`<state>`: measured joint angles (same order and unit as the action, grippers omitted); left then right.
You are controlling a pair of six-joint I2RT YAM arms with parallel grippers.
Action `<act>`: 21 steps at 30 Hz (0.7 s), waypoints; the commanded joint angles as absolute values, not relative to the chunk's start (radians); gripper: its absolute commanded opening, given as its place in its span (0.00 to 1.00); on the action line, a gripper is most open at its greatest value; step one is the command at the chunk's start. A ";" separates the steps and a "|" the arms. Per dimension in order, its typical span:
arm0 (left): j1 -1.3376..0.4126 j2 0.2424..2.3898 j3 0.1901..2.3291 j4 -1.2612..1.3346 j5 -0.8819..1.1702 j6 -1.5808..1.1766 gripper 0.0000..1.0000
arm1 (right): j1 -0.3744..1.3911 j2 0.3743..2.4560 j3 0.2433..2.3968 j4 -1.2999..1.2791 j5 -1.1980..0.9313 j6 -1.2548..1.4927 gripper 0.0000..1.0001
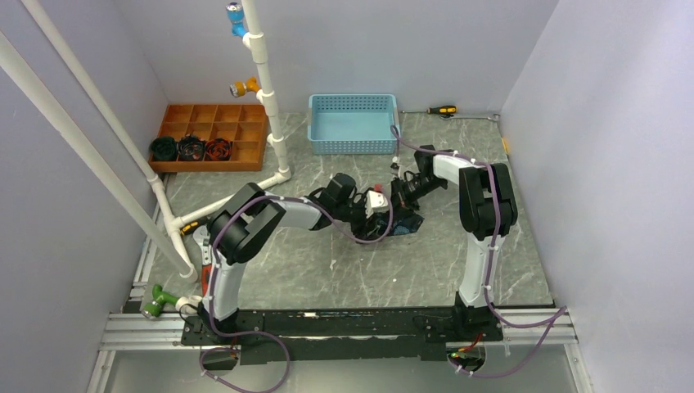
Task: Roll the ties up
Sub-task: Roll the tie at the center of the board.
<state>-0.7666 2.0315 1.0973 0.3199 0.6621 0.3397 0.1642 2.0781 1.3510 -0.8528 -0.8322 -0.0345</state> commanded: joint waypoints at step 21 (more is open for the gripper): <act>-0.820 2.138 1.150 0.334 0.593 0.242 0.35 | 0.159 2.050 1.338 -0.827 -0.623 -0.174 0.17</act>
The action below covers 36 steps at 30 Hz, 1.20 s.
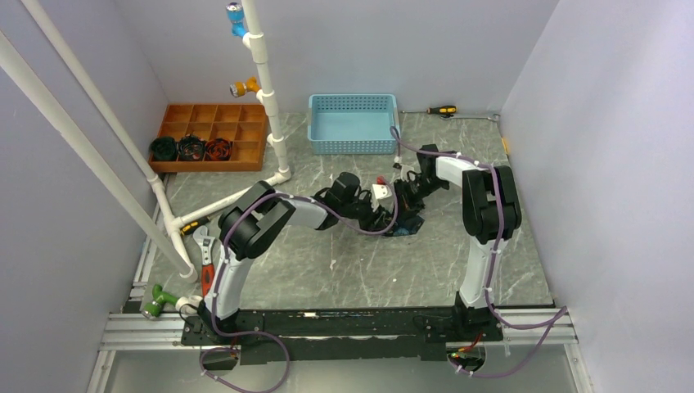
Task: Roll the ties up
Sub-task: Roll the tie at the center of the board.
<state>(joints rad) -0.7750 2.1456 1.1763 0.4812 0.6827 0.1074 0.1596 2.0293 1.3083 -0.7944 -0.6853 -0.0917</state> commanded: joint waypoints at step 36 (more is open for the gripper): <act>-0.819 2.106 1.178 0.280 0.730 0.346 0.80 | 0.074 2.082 1.284 -0.875 -0.578 -0.225 0.00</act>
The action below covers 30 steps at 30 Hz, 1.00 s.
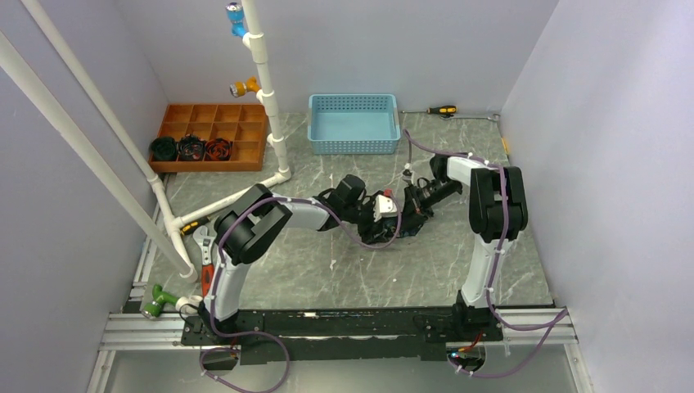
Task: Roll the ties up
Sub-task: Roll the tie at the center of the board.
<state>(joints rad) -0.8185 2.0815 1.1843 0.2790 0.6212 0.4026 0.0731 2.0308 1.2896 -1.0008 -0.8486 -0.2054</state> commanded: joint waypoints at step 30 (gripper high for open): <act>-0.844 2.059 1.109 0.283 0.784 0.475 0.69 | 0.126 2.350 1.609 -1.121 -0.664 -0.353 0.00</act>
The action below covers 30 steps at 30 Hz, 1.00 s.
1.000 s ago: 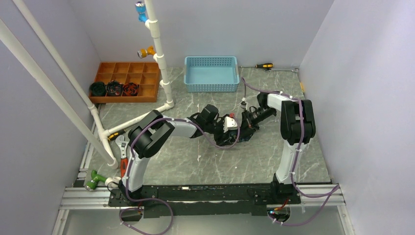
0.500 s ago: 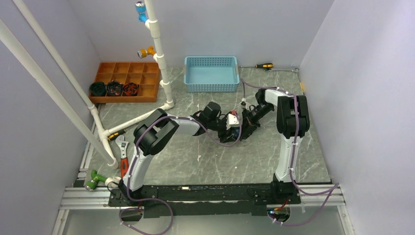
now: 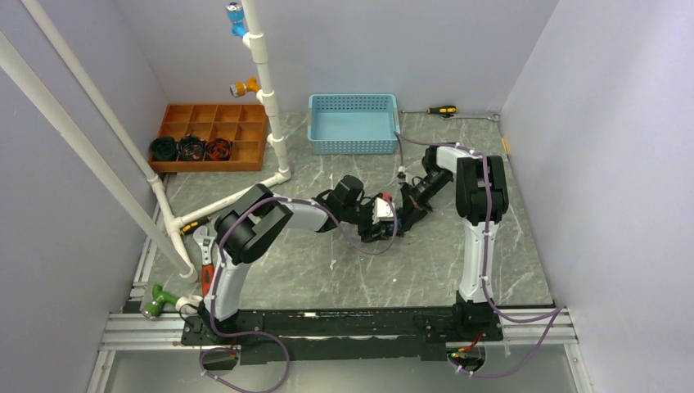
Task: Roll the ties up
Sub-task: Roll the tie at the center of the board.
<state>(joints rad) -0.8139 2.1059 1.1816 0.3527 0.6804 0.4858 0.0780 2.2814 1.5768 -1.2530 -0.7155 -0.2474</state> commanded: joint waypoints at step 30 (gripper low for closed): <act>-0.819 1.854 0.883 0.553 0.644 0.610 1.00 | 0.315 2.472 1.711 -1.262 -0.750 -0.512 0.00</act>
